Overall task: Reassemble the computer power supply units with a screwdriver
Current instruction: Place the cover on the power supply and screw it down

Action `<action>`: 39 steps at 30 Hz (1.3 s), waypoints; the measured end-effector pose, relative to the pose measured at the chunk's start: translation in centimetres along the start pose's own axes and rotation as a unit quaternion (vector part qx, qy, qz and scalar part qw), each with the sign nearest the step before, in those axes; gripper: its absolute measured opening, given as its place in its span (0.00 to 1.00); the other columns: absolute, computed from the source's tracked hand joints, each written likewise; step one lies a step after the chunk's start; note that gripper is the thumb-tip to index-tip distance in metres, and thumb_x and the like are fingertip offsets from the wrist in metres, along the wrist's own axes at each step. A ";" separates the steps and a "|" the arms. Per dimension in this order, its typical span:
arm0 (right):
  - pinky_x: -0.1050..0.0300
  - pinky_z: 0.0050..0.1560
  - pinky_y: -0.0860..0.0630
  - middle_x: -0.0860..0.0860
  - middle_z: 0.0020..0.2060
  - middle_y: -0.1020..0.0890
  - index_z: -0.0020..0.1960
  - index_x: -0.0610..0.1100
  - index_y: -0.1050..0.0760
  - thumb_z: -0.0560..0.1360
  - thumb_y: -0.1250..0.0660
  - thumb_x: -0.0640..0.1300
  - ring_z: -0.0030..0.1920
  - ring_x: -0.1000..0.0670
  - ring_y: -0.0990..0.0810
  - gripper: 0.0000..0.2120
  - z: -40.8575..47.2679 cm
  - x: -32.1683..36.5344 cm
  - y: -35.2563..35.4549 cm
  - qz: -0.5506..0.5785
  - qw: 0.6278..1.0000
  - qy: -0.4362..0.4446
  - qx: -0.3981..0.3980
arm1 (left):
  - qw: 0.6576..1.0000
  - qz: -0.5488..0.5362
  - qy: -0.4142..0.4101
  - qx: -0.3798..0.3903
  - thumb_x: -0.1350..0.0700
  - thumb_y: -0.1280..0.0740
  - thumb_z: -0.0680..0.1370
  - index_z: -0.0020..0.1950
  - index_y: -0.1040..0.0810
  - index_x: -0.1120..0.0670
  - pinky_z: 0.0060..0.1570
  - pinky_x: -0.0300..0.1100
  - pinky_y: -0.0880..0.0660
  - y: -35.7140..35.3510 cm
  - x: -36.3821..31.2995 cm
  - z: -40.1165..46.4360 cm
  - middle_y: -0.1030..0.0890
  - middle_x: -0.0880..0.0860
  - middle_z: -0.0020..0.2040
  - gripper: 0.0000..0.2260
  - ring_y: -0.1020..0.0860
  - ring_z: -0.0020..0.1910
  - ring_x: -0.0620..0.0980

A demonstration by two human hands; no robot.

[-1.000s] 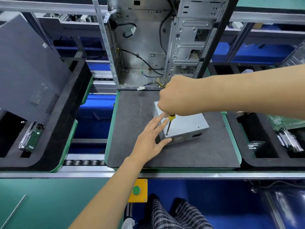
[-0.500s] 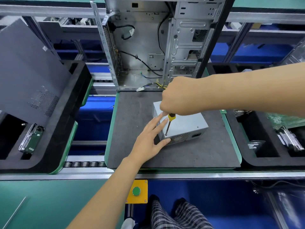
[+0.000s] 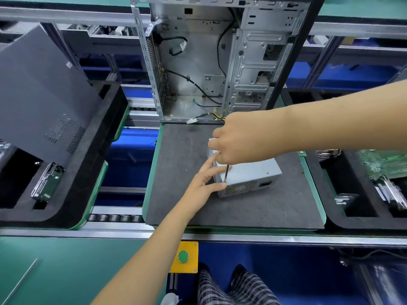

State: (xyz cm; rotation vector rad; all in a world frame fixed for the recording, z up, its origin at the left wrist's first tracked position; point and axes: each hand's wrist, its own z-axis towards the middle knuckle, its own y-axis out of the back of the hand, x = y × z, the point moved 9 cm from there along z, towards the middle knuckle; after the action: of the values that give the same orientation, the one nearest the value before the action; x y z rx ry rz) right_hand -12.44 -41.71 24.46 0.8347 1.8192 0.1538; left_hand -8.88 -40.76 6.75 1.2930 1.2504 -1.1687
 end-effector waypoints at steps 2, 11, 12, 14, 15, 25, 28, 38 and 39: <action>0.56 0.23 0.55 0.54 0.35 0.38 0.48 0.56 0.24 0.73 0.37 0.47 0.28 0.52 0.41 0.07 0.0 1.3 0.3 -0.017 0.997 0.075 0.009 | 1.000 0.004 -0.005 -0.006 0.67 0.32 0.76 0.63 0.20 0.52 0.77 0.53 0.45 0.1 -0.1 0.0 0.38 0.49 0.77 0.18 0.41 0.77 0.46; 0.58 0.24 0.44 0.48 0.40 0.28 0.56 0.44 0.26 0.72 0.40 0.35 0.26 0.52 0.40 0.14 0.7 3.1 0.0 0.121 0.979 0.164 0.003 | 0.971 0.163 -0.154 -0.088 0.59 0.23 0.71 0.42 0.19 0.52 0.54 0.36 0.30 0.6 -5.4 -0.2 0.19 0.47 0.46 0.06 0.25 0.52 0.45; 0.58 0.25 0.43 0.49 0.38 0.27 0.55 0.46 0.25 0.72 0.39 0.36 0.27 0.52 0.39 0.14 0.7 3.1 0.1 0.157 0.974 0.163 0.011 | 0.973 0.158 -0.150 -0.080 0.58 0.23 0.71 0.40 0.19 0.50 0.50 0.35 0.28 0.3 -5.6 -0.1 0.19 0.46 0.41 0.07 0.23 0.46 0.43; 0.59 0.25 0.42 0.52 0.31 0.31 0.52 0.47 0.23 0.74 0.40 0.39 0.27 0.52 0.36 0.11 1.2 3.2 -0.1 0.229 0.963 0.141 0.032 | 0.978 0.146 -0.130 -0.075 0.57 0.21 0.69 0.36 0.21 0.44 0.44 0.32 0.29 0.0 -5.5 0.2 0.20 0.43 0.36 0.12 0.24 0.38 0.40; 0.60 0.25 0.42 0.53 0.30 0.31 0.49 0.46 0.23 0.75 0.41 0.41 0.27 0.53 0.35 0.08 1.4 3.2 -0.4 0.265 0.956 0.117 0.054 | 0.981 0.136 -0.119 -0.074 0.57 0.21 0.68 0.36 0.22 0.42 0.44 0.33 0.28 0.2 -5.4 0.2 0.20 0.42 0.34 0.13 0.24 0.36 0.39; 0.69 0.21 0.45 0.51 0.21 0.31 0.38 0.38 0.25 0.79 0.39 0.48 0.17 0.52 0.39 0.16 -1.0 0.2 -10.1 0.700 0.622 -0.168 0.307 | 0.978 0.162 -0.012 -0.128 0.56 0.27 0.75 0.39 0.23 0.54 0.39 0.31 0.32 2.2 -1.2 -0.6 0.24 0.49 0.37 0.08 0.28 0.36 0.41; 0.68 0.21 0.40 0.53 0.19 0.26 0.40 0.41 0.26 0.80 0.41 0.52 0.18 0.52 0.34 0.17 -1.2 -0.8 -11.8 0.714 0.625 -0.203 0.241 | 0.986 0.069 0.065 -0.134 0.55 0.28 0.76 0.37 0.26 0.56 0.38 0.37 0.30 1.5 0.7 -0.7 0.26 0.50 0.35 0.11 0.28 0.37 0.46; 0.62 0.26 0.34 0.49 0.33 0.21 0.49 0.40 0.26 0.80 0.43 0.55 0.27 0.51 0.30 0.18 -2.1 4.1 -15.0 0.793 0.528 -0.283 0.112 | 0.993 0.047 0.103 -0.036 0.57 0.28 0.76 0.43 0.23 0.55 0.41 0.37 0.23 1.6 1.4 -0.7 0.20 0.51 0.41 0.06 0.22 0.40 0.45; 0.63 0.25 0.34 0.50 0.34 0.21 0.49 0.40 0.26 0.80 0.43 0.55 0.27 0.51 0.30 0.18 -2.1 4.5 -14.9 0.795 0.527 -0.280 0.112 | 0.988 0.107 0.095 -0.055 0.57 0.27 0.75 0.44 0.22 0.55 0.43 0.38 0.24 3.1 1.5 -1.0 0.19 0.51 0.42 0.05 0.22 0.41 0.46</action>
State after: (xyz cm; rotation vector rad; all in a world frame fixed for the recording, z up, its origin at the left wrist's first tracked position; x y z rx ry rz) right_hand -22.00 -49.55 14.76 2.1960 -0.0479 0.6999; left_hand -5.78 -39.69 5.42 1.4421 1.2585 -0.8285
